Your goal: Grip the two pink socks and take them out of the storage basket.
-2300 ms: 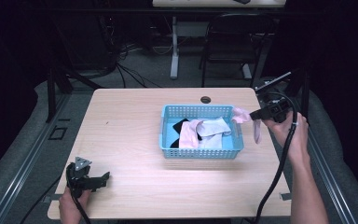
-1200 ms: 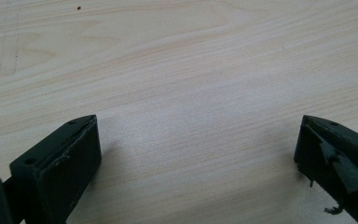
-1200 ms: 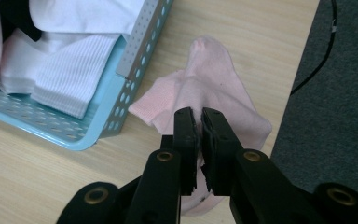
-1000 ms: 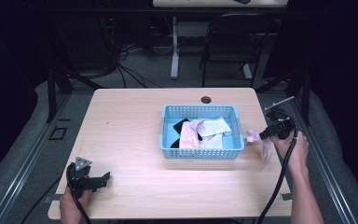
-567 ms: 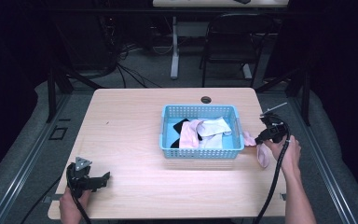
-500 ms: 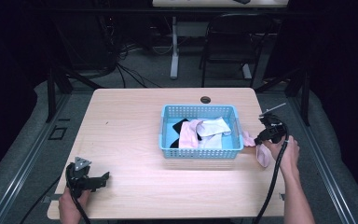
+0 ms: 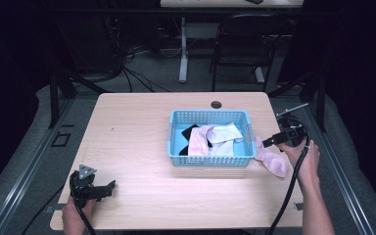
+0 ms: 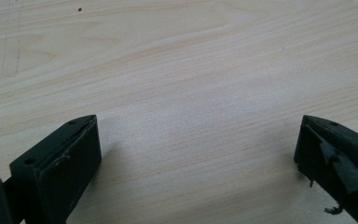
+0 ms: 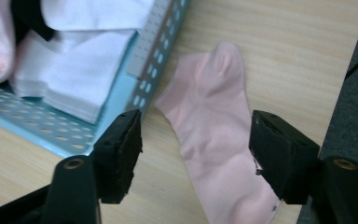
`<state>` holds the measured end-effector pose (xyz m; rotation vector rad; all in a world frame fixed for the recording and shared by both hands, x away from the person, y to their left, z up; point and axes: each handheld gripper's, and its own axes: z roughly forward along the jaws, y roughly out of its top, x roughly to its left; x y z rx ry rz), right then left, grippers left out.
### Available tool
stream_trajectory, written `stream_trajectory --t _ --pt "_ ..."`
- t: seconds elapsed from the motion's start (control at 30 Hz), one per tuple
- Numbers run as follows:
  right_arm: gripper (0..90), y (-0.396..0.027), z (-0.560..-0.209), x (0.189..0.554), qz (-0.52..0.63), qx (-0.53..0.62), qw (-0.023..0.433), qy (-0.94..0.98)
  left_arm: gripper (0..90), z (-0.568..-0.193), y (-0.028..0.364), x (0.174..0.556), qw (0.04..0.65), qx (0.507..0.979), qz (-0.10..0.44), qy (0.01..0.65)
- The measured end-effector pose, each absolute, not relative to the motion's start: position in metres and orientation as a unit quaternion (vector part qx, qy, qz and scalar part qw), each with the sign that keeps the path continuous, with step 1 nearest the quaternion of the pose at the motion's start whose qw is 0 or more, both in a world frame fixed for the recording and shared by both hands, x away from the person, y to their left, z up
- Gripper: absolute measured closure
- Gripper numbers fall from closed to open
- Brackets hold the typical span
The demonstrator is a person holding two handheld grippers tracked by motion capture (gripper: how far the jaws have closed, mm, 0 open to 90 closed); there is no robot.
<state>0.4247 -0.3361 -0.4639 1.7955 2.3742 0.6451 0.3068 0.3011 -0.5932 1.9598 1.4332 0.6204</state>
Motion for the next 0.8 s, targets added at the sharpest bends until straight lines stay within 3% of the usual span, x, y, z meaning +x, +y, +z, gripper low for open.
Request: stream_trajectory --t 0.27,0.5,0.8 --pt "15.5 -0.310 -0.427 0.417 0.223 0.558 0.079 0.796 0.5 -0.593 0.301 0.307 0.313 0.743 0.235 0.544" --pt "12.1 -0.270 -0.410 0.421 0.229 0.515 0.082 0.822 0.5 -0.593 0.301 0.307 0.312 0.743 0.233 0.544" --pt "7.4 -0.220 -0.417 0.436 0.211 0.475 0.058 0.852 0.5 -0.593 0.302 0.307 0.312 0.743 0.232 0.544"
